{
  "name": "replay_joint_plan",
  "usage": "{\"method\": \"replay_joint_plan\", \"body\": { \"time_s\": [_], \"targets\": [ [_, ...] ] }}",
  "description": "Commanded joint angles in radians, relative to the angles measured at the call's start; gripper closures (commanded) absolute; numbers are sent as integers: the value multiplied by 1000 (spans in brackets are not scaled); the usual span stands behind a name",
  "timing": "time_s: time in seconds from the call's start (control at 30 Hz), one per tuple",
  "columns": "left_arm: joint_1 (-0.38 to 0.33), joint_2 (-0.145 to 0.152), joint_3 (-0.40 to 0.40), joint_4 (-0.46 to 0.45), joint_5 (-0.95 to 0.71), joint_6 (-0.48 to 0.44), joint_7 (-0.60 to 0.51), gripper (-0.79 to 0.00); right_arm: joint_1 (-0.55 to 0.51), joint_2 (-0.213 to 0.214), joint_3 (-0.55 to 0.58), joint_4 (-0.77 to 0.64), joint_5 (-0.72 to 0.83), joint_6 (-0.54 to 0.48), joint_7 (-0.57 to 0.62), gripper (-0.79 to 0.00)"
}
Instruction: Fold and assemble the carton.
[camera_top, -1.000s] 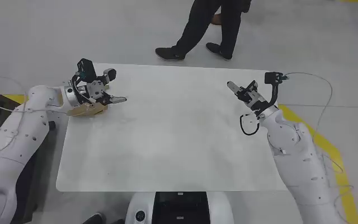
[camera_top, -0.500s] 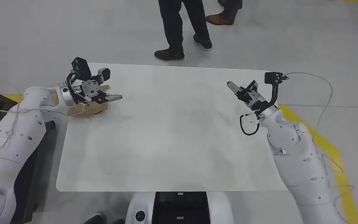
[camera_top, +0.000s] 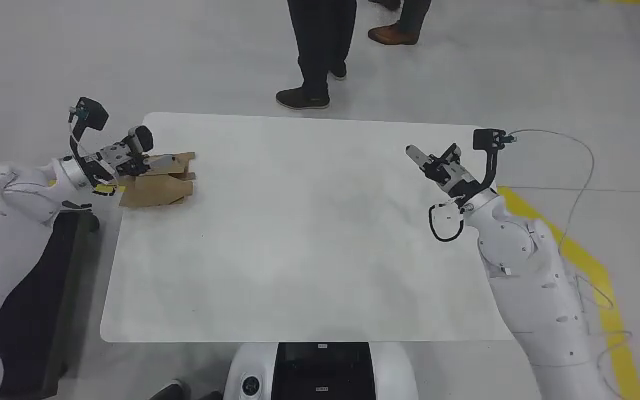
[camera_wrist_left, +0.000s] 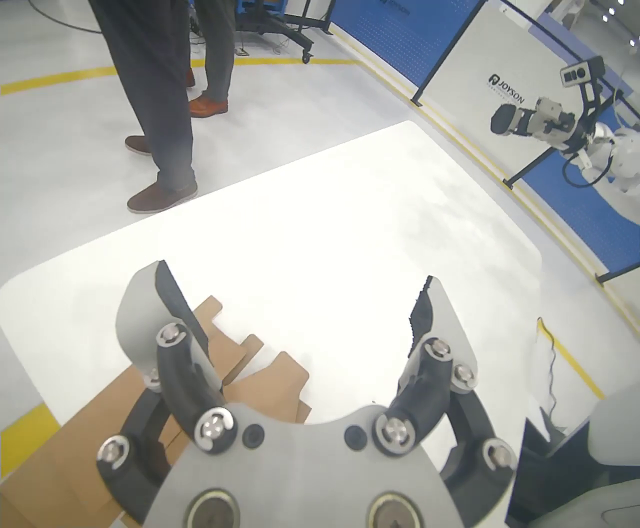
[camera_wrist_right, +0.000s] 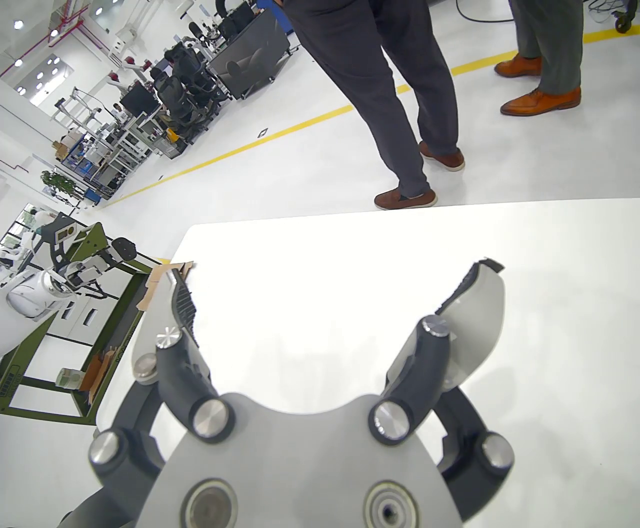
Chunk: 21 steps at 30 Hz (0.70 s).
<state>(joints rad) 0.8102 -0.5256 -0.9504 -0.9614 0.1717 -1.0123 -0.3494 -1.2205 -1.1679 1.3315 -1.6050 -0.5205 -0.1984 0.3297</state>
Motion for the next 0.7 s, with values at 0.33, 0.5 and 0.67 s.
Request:
{"method": "replay_joint_plan", "body": {
  "time_s": [0.33,0.5,0.67],
  "targets": [
    [-15,34,-36,78,-427,0,-429,-785,0,0,0,0,0,0,0,-785],
    [-15,34,-36,78,-427,0,-429,-785,0,0,0,0,0,0,0,-785],
    [-15,34,-36,78,-427,0,-429,-785,0,0,0,0,0,0,0,-785]
  ]
}}
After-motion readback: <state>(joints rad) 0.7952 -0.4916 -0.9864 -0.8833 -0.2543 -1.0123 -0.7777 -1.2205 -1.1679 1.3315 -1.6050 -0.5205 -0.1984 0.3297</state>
